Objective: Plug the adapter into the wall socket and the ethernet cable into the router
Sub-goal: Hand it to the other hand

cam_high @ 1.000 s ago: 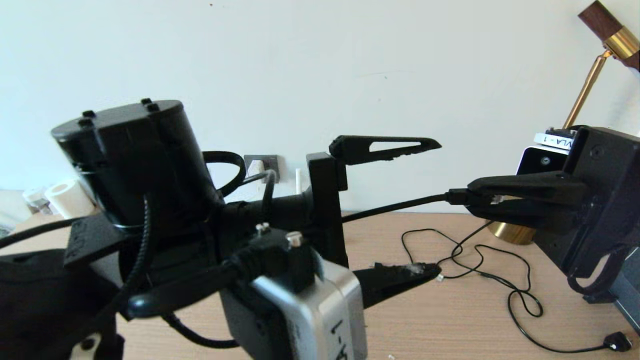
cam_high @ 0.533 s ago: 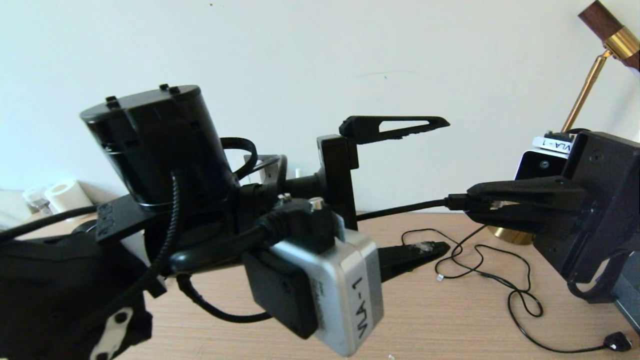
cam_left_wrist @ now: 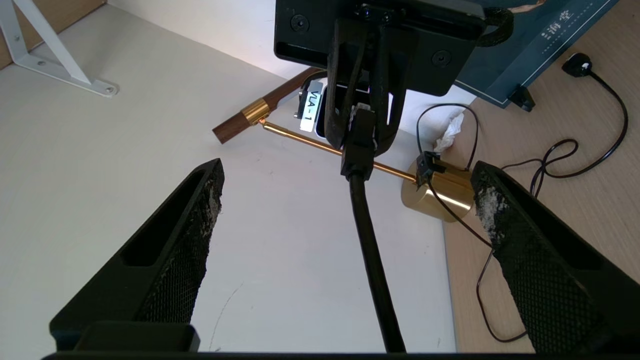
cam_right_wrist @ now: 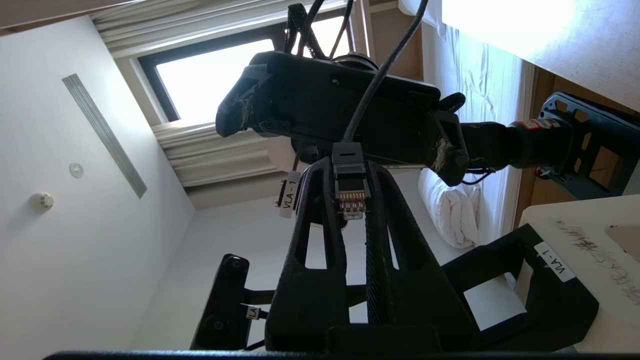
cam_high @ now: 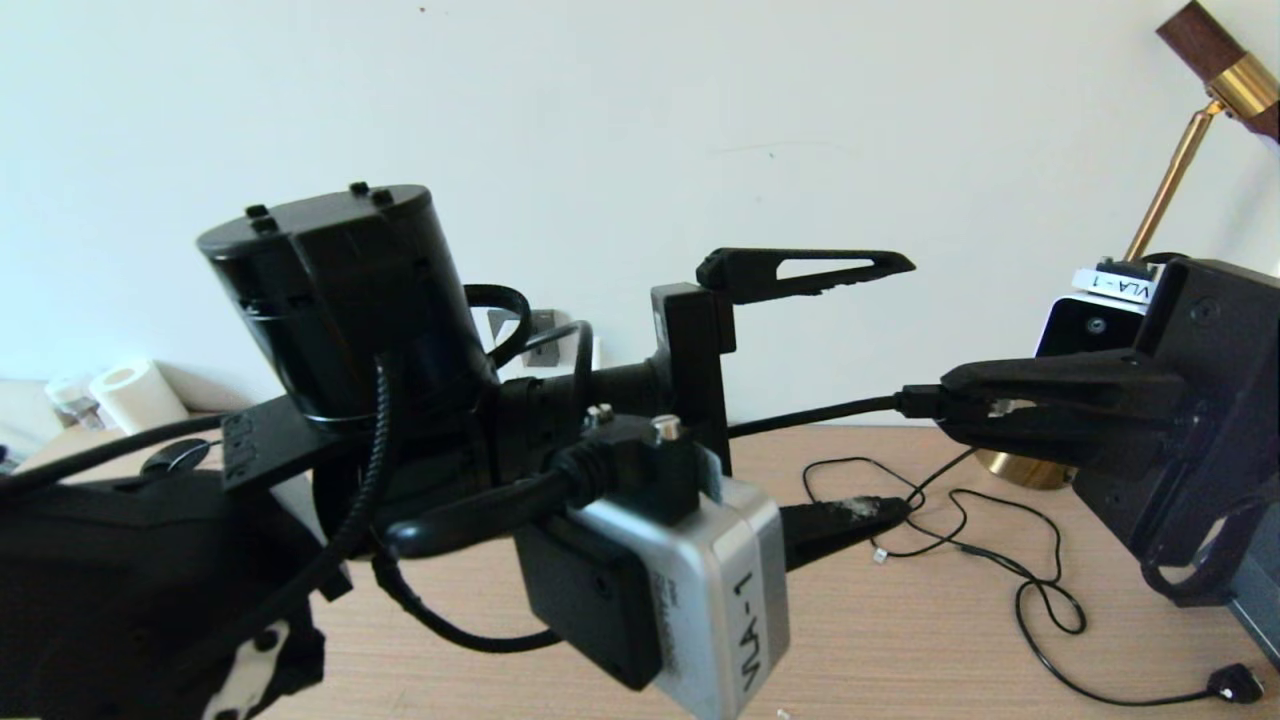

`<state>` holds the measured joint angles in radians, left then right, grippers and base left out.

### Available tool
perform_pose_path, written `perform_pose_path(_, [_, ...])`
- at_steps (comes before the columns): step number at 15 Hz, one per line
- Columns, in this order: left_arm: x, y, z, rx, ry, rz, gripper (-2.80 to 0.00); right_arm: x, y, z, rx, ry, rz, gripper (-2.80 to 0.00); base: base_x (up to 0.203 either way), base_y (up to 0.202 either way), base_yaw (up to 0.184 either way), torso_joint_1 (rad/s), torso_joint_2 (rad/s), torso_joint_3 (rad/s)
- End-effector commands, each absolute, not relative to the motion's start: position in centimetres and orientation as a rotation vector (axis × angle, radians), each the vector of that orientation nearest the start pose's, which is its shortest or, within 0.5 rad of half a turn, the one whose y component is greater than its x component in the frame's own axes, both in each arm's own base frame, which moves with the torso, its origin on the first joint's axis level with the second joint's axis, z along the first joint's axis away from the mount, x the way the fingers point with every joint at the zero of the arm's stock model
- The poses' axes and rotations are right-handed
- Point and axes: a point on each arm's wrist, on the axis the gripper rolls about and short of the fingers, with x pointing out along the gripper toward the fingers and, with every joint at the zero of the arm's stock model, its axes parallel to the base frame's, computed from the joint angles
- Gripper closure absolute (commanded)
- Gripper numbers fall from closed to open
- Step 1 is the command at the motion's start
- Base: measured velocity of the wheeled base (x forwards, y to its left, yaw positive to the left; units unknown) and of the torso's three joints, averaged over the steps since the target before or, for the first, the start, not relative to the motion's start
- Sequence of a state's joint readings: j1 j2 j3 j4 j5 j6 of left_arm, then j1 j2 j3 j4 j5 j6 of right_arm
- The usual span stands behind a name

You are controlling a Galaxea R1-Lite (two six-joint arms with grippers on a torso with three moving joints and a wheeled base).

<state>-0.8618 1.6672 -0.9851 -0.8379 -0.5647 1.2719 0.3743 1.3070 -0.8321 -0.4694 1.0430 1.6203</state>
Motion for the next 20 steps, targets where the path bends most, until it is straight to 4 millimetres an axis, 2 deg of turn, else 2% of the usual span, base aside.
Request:
perform_pose_path(1, [19.2, -24.4, 26.2, 1.014, -1.044, -1.106, -2.80, 18.1, 9.2, 27.7, 1.321, 1.142, 1.075, 0.00, 0.000, 0.000, 0.000, 0.000, 0.00, 0.000])
perform_pose_path(2, [19.1, -24.5, 26.1, 1.012, -1.046, -1.112, -2.59, 18.1, 9.2, 27.7, 1.321, 1.140, 1.075, 0.00, 0.000, 0.000, 0.000, 0.000, 0.00, 0.000])
perform_pose_path(3, [19.0, -24.6, 26.1, 1.010, -1.047, -1.116, 0.00, 18.1, 9.2, 27.7, 1.321, 1.138, 1.074, 0.00, 0.000, 0.000, 0.000, 0.000, 0.00, 0.000])
perform_pose_path(10, [18.6, -25.4, 25.6, 1.002, -1.048, -1.146, 0.00, 18.2, 9.3, 27.6, 1.321, 1.140, 1.071, 0.00, 0.000, 0.000, 0.000, 0.000, 0.00, 0.000])
perform_pose_path(19, [18.6, -25.3, 25.8, 0.999, -1.049, -1.143, 0.00, 18.2, 9.2, 27.3, 1.325, 1.145, 1.060, 0.00, 0.000, 0.000, 0.000, 0.000, 0.00, 0.000])
perform_pose_path(20, [18.6, -25.2, 25.8, 0.999, -1.049, -1.139, -1.45, 18.1, 9.3, 27.3, 1.324, 1.146, 1.061, 0.00, 0.000, 0.000, 0.000, 0.000, 0.00, 0.000])
